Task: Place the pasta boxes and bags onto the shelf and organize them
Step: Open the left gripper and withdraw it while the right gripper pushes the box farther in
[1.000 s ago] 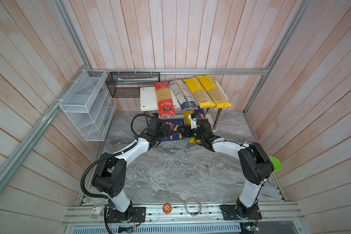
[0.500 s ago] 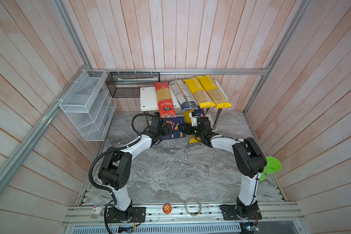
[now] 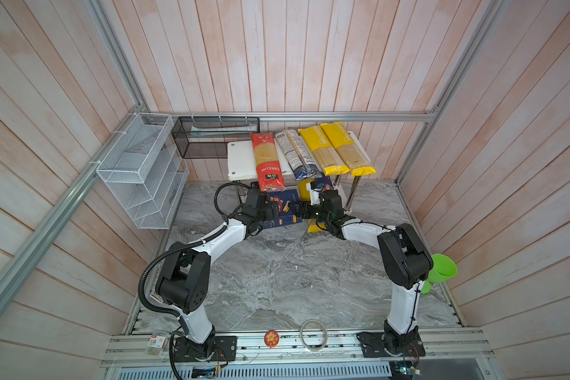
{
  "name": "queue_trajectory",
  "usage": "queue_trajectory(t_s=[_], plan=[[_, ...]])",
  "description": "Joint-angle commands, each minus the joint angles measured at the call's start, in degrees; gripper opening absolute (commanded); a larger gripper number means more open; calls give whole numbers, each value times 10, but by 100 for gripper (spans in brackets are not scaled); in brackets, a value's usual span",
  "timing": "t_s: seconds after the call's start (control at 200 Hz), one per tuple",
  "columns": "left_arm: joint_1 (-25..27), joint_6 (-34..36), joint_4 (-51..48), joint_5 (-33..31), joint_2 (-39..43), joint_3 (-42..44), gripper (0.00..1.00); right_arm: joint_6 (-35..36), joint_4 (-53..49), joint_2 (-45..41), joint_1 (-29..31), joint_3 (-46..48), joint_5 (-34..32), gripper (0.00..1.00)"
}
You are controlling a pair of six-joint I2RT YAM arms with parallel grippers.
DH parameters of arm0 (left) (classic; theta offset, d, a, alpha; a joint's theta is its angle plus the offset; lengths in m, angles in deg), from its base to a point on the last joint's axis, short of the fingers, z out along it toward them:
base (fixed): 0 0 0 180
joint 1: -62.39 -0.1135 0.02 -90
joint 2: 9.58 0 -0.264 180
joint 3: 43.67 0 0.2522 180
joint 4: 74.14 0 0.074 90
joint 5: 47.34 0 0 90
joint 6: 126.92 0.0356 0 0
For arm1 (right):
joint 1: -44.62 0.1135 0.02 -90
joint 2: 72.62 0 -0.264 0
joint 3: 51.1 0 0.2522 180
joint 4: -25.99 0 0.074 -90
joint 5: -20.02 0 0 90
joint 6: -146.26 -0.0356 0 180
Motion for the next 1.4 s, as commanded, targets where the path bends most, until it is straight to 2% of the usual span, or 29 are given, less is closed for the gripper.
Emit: queue_trajectory(t_s=[0.0,0.19,0.565,0.735,0.89,0.985,1.165,1.395], plan=[[2,18,-10,-36,17,1,100,10,14,-17,1,-27,0,71],[1,21,-8,-70,37,18,100,26,-12,-29,-1,-34,-27,72],[6,-9,-17,-9,111,90,100,29,-22,-110,7,61,-53,71],[12,-27,-31,14,159,131,100,11,4,-157,35,137,-61,70],[18,-40,-50,16,216,173,100,16,6,-174,79,163,-62,70],[18,-44,-56,15,262,199,100,11,20,-168,101,168,-58,70],[16,-53,-97,-1,339,232,100,-30,90,-112,109,158,-8,70],[-13,-72,-123,-4,434,297,100,-33,82,-55,131,99,-8,70]])
